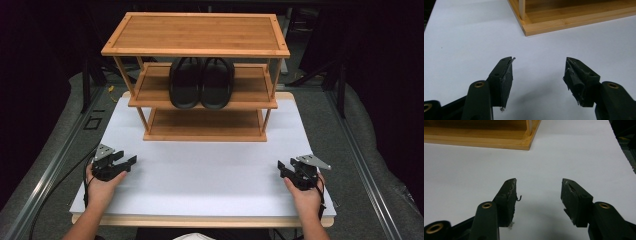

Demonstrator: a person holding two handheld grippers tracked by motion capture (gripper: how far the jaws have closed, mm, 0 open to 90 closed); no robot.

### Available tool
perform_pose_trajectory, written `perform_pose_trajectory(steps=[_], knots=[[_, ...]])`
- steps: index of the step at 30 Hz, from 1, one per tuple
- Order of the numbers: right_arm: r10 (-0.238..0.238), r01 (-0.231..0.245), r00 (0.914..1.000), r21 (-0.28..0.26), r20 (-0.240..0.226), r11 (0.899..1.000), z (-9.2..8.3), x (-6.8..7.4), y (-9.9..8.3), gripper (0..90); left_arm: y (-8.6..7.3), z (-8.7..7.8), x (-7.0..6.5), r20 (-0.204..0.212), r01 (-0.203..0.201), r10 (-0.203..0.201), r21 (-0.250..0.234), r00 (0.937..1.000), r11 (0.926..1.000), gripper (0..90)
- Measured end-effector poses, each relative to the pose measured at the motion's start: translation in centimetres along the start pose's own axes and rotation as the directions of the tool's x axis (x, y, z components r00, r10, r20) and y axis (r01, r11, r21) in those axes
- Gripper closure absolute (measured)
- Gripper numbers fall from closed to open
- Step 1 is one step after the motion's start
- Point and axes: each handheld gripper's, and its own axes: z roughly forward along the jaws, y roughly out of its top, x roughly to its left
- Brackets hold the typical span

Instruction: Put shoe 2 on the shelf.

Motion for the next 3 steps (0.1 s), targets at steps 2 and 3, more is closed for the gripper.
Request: perform_pose_trajectory(steps=[2, 3], knots=[[-0.007, 0.007, 1.0000, -0.004, 0.006, 1.000, -0.03, -0.07, 0.01, 46.2, -0.02, 0.11, 0.00, -0.004, -0.005, 0.005, 0.000, 1.0000, 1.0000, 39.3], [-0.008, 0.008, 0.9999, -0.005, 0.009, 1.000, -0.04, -0.08, 0.01, 46.1, -0.02, 0.13, 0.04, -0.007, -0.006, 0.006, 0.002, 1.0000, 1.0000, 39.3]])
